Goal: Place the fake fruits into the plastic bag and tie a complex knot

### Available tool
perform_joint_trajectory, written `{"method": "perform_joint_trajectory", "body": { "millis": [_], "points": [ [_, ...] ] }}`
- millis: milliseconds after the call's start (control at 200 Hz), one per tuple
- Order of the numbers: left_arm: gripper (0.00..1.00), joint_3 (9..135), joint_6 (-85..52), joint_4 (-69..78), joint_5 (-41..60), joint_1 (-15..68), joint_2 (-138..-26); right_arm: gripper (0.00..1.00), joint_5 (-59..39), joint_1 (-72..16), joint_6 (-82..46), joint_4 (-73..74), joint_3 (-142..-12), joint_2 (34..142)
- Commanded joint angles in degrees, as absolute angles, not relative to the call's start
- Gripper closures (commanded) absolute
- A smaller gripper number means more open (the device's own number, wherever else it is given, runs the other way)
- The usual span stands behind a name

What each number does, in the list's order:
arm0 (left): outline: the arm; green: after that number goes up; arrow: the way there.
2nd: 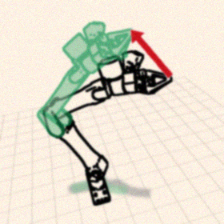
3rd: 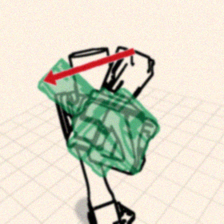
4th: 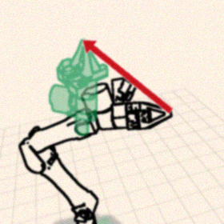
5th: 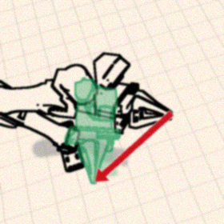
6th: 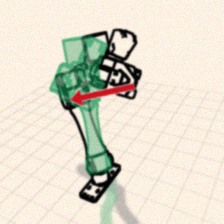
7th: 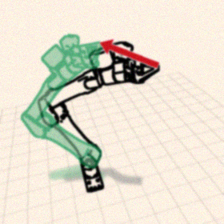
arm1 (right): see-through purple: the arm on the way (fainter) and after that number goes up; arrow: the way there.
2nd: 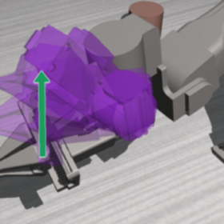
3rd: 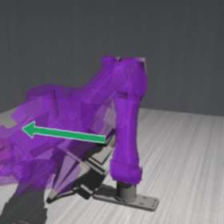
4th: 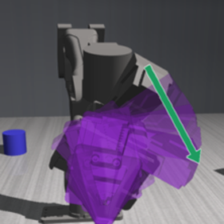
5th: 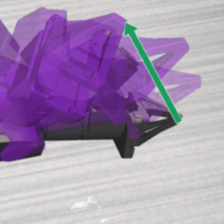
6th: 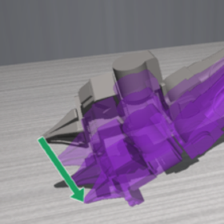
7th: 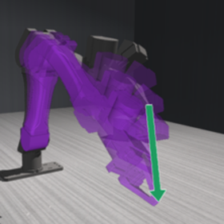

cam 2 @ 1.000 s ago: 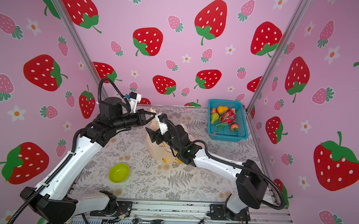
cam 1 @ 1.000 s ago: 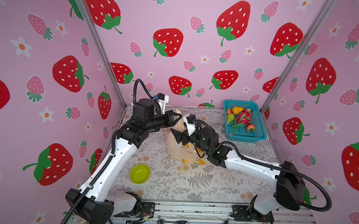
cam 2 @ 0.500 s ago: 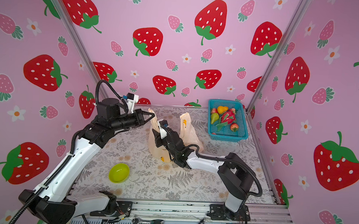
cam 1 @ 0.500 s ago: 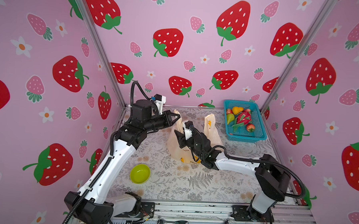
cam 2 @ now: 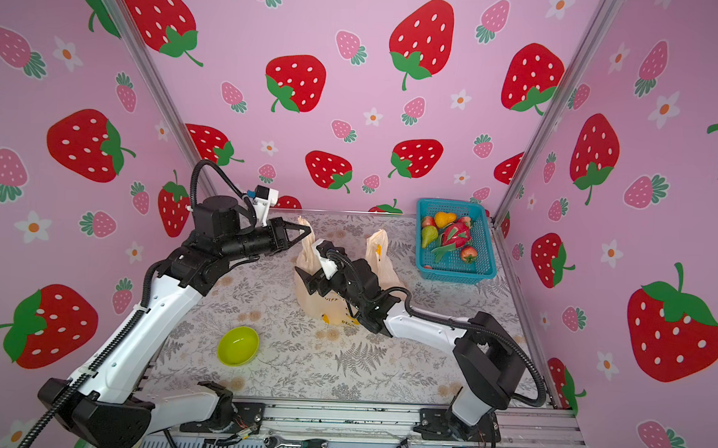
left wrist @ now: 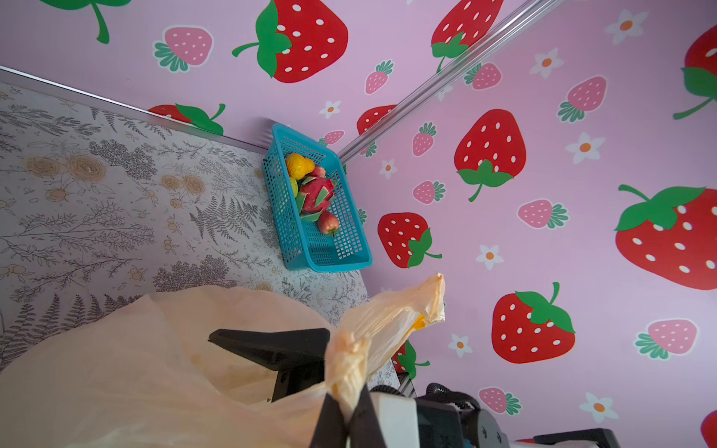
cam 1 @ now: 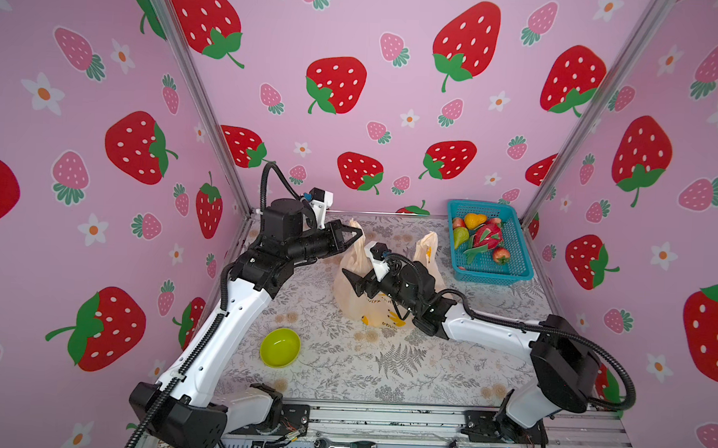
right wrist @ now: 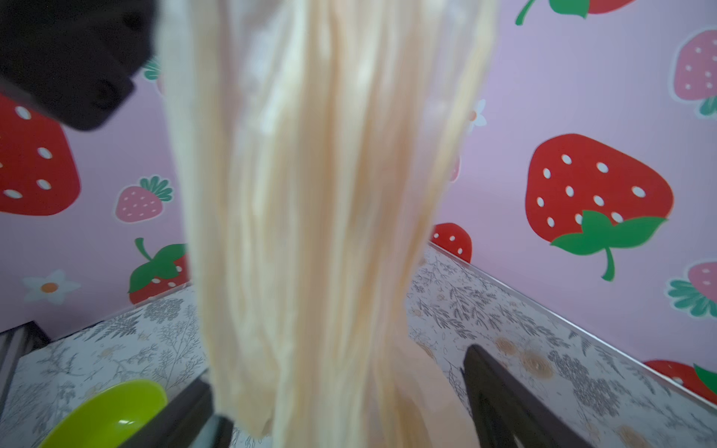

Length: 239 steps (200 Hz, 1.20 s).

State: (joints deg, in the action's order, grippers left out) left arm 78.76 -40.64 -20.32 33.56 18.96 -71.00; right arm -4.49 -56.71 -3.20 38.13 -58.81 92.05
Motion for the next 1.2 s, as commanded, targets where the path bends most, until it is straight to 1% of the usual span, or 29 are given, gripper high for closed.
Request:
{"method": "perform_joint_trajectory", "body": {
  "millis": [0, 105, 165, 200, 285, 320, 335, 360, 450, 560, 610, 680, 715, 785, 831, 891, 906, 921, 946, 1031, 1091, 1126, 1191],
  "points": [
    [1.0, 79.8, -41.13, -17.93, 35.09, 18.76, -71.54, 0.05, -20.33, -53.36, 4.12, 33.77, -62.69, 91.63],
    [1.0, 79.76, -41.06, -17.93, 35.11, 18.79, -71.46, 0.05, -33.78, -50.25, 5.1, 32.01, -66.51, 94.0],
    [1.0, 79.8, -40.96, -18.01, 35.07, 18.76, -71.32, 0.09, -39.11, -48.86, 4.37, 32.03, -68.65, 95.86],
    [1.0, 79.79, -40.87, -18.1, 34.94, 18.72, -71.28, 0.15, -41.51, -48.16, 3.36, 32.89, -69.58, 96.78],
    [1.0, 79.89, -40.79, -18.19, 34.64, 18.68, -71.02, 0.39, -47.12, -46.97, 0.11, 36.32, -69.93, 99.3],
    [1.0, 79.98, -40.7, -18.19, 34.61, 18.64, -70.93, 0.46, -48.64, -46.86, -1.04, 37.61, -69.41, 100.25],
    [1.0, 79.98, -40.74, -18.2, 34.51, 18.63, -70.93, 0.48, -49.25, -46.91, -1.32, 37.96, -69.14, 100.6],
    [1.0, 79.98, -40.61, -18.19, 34.45, 18.63, -70.87, 0.54, -50.06, -46.93, -1.96, 38.47, -68.61, 101.26],
    [1.0, 79.89, -40.6, -18.02, 34.37, 18.37, -70.88, 0.69, -51.85, -46.96, -4.06, 40.76, -66.12, 103.01],
    [1.0, 79.76, -41.08, -17.75, 34.71, 18.18, -71.17, 0.87, -50.34, -46.87, -4.68, 42.5, -62.29, 102.87],
    [1.0, 79.72, -41.09, -17.72, 34.8, 18.22, -71.19, 0.9, -48.78, -46.86, -4.27, 42.07, -61.25, 102.23],
    [1.0, 79.54, -41.18, -17.45, 34.76, 18.18, -71.19, 0.89, -45.95, -46.91, -3.96, 41.63, -60.32, 101.04],
    [1.0, 79.46, -41.22, -17.4, 34.8, 18.19, -71.17, 0.86, -44.23, -46.93, -4.0, 41.3, -60.29, 100.38],
    [1.0, 79.32, -41.4, -17.32, 34.92, 18.2, -71.19, 0.73, -39.68, -46.98, -5.08, 40.22, -60.78, 99.23],
    [1.0, 79.21, -41.56, -17.18, 34.89, 18.15, -71.19, 0.63, -36.94, -47.27, -5.72, 39.6, -61.2, 98.47],
    [1.0, 79.04, -41.87, -17.01, 34.89, 18.12, -71.19, 0.5, -31.37, -48.25, -6.37, 39.23, -61.34, 97.17],
    [1.0, 79.09, -41.92, -17.05, 34.88, 18.18, -71.19, 0.49, -30.02, -48.58, -6.58, 39.14, -61.28, 96.74],
    [1.0, 79.03, -41.97, -16.97, 34.85, 18.21, -71.19, 0.44, -28.63, -48.95, -6.63, 39.13, -61.26, 96.4],
    [1.0, 79.01, -42.13, -16.9, 34.8, 18.18, -71.19, 0.39, -26.02, -49.55, -6.99, 39.19, -61.17, 95.86],
    [1.0, 78.71, -42.7, -16.55, 34.8, 18.27, -71.19, 0.27, -17.95, -51.82, -7.83, 39.2, -61.08, 94.26],
    [1.0, 78.4, -43.12, -16.21, 34.74, 18.28, -71.19, 0.22, -12.94, -53.38, -8.37, 39.11, -61.34, 93.74],
    [1.0, 78.32, -43.37, -16.03, 34.75, 18.28, -71.19, 0.18, -8.24, -54.41, -9.05, 38.85, -61.71, 93.58],
    [1.0, 78.06, -43.9, -15.59, 34.78, 18.28, -71.19, 0.14, -0.79, -56.37, -10.12, 38.06, -63.02, 93.88]
  ]
}}
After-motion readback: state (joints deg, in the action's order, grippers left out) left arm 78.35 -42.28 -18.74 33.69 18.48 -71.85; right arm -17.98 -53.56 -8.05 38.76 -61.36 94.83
